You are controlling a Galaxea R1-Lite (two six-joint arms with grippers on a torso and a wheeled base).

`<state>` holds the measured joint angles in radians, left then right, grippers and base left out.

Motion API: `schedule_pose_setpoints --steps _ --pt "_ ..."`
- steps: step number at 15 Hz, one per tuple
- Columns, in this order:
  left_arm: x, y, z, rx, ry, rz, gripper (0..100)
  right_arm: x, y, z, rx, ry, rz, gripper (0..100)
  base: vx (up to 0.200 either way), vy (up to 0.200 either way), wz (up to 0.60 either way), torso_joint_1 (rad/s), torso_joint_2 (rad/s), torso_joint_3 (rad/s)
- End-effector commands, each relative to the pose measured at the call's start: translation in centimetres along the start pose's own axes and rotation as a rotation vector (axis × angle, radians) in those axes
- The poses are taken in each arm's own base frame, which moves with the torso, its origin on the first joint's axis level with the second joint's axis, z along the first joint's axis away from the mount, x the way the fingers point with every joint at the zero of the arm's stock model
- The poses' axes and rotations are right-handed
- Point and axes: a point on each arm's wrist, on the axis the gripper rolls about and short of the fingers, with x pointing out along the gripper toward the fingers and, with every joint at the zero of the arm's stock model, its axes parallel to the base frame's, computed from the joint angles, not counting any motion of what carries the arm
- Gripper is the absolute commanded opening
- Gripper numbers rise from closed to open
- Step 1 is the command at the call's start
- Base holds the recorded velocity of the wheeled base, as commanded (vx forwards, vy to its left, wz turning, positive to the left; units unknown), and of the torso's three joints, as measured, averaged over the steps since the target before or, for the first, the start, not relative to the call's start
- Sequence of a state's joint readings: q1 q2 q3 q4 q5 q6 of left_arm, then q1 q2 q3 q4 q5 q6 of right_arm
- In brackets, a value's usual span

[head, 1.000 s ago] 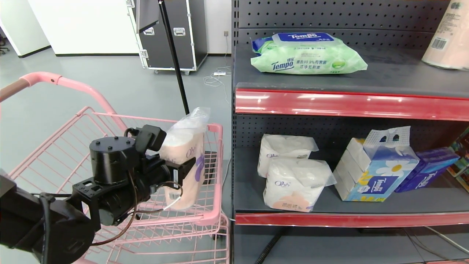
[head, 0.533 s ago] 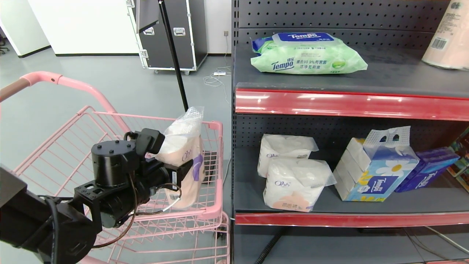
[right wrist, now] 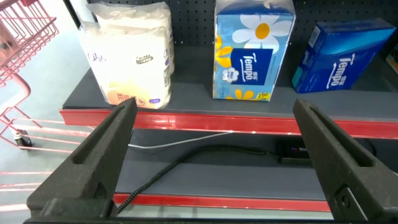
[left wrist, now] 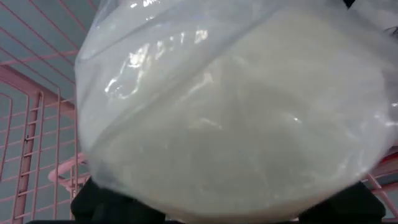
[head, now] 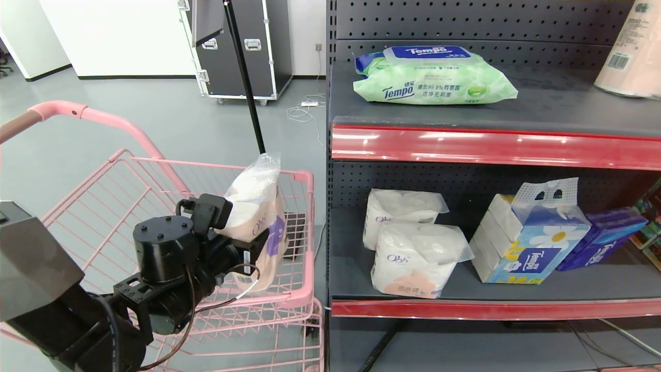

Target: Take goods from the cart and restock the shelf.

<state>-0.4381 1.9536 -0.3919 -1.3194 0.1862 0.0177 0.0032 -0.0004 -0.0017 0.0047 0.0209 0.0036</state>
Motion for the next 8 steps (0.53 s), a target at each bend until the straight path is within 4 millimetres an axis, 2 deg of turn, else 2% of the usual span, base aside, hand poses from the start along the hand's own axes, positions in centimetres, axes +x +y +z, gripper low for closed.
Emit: schedule_pose_setpoints --steps 1,3,8 --pt "1.1 -0.04 0.26 -0.015 -0.018 0.003 0 0.0 0.0 0.0 0.001 0.001 0.0 100 0.0 0.0 0.0 0.0 0.0 0.0" --pt "1.68 -0.18 0.82 -0.053 -0.045 0.002 0 0.0 0.0 0.0 0.001 0.001 0.0 100 0.0 0.0 0.0 0.0 0.0 0.0" --pt "1.7 -0.35 0.84 -0.056 -0.072 0.009 0 0.0 0.0 0.0 -0.001 0.001 0.0 100 0.0 0.0 0.0 0.0 0.0 0.0"
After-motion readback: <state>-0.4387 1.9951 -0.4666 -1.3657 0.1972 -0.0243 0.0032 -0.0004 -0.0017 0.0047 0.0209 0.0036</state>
